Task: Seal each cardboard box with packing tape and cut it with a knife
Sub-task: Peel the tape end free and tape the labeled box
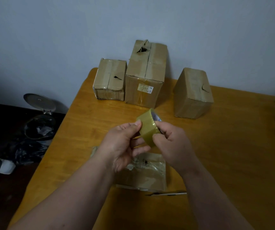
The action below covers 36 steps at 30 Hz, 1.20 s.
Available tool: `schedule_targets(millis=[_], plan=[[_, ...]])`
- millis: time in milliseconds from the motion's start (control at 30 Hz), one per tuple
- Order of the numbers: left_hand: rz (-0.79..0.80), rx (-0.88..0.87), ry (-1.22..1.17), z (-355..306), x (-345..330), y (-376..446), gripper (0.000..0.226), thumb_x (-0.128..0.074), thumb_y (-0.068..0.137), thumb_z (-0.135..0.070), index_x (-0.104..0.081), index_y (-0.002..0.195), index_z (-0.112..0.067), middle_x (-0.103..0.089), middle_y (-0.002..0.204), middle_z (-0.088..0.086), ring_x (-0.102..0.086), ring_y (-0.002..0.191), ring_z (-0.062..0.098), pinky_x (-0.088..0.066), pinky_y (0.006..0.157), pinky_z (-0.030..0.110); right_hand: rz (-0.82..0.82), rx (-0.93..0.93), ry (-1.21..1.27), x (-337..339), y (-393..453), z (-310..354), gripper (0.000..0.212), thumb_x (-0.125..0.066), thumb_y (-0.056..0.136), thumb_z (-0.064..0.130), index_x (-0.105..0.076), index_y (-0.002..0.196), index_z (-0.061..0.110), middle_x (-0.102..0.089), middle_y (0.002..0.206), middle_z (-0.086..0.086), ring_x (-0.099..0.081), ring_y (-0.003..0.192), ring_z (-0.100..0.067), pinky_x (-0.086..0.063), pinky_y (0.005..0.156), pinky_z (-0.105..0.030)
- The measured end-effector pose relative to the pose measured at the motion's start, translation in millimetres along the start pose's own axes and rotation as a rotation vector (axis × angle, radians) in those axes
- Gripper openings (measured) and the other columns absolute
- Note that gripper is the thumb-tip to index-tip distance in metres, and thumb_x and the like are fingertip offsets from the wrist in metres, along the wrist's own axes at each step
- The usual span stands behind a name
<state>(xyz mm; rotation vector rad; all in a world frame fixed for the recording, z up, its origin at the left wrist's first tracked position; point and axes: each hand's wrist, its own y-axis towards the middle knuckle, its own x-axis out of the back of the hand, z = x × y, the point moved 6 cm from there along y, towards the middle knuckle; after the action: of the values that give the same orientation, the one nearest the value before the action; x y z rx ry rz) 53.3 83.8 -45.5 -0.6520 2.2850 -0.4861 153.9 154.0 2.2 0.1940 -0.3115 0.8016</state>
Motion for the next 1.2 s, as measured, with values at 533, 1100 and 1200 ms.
schedule_targets(millis=[533, 1100, 1200], plan=[[-0.093, 0.14, -0.117, 6, -1, -4, 0.02, -0.064, 0.089, -0.022, -0.066, 0.087, -0.002, -0.071, 0.065, 0.013, -0.071, 0.053, 0.02, -0.053, 0.038, 0.03, 0.018, -0.037, -0.053, 11, -1, 1, 0.031, -0.051, 0.068, 0.015, -0.073, 0.09, 0.015, -0.061, 0.08, -0.004, -0.053, 0.069, -0.015, -0.044, 0.058, -0.033], [-0.128, 0.229, -0.2, 10, -4, -4, 0.035, -0.072, 0.068, -0.023, -0.065, 0.093, 0.0, -0.073, 0.072, 0.016, -0.073, 0.058, 0.024, -0.053, 0.037, 0.03, 0.054, -0.008, -0.094, 16, -4, 5, 0.029, -0.055, 0.067, 0.013, -0.072, 0.091, 0.012, -0.063, 0.072, -0.003, -0.049, 0.056, -0.005, -0.042, 0.049, -0.027], [-0.143, 0.251, -0.206, 12, -2, -3, 0.033, -0.073, 0.073, -0.024, -0.065, 0.094, 0.001, -0.074, 0.075, 0.016, -0.073, 0.061, 0.025, -0.053, 0.038, 0.03, 0.054, -0.022, -0.073, 19, -4, 4, 0.033, -0.054, 0.068, 0.013, -0.073, 0.094, 0.018, -0.067, 0.076, -0.004, -0.057, 0.064, -0.02, -0.047, 0.055, -0.037]])
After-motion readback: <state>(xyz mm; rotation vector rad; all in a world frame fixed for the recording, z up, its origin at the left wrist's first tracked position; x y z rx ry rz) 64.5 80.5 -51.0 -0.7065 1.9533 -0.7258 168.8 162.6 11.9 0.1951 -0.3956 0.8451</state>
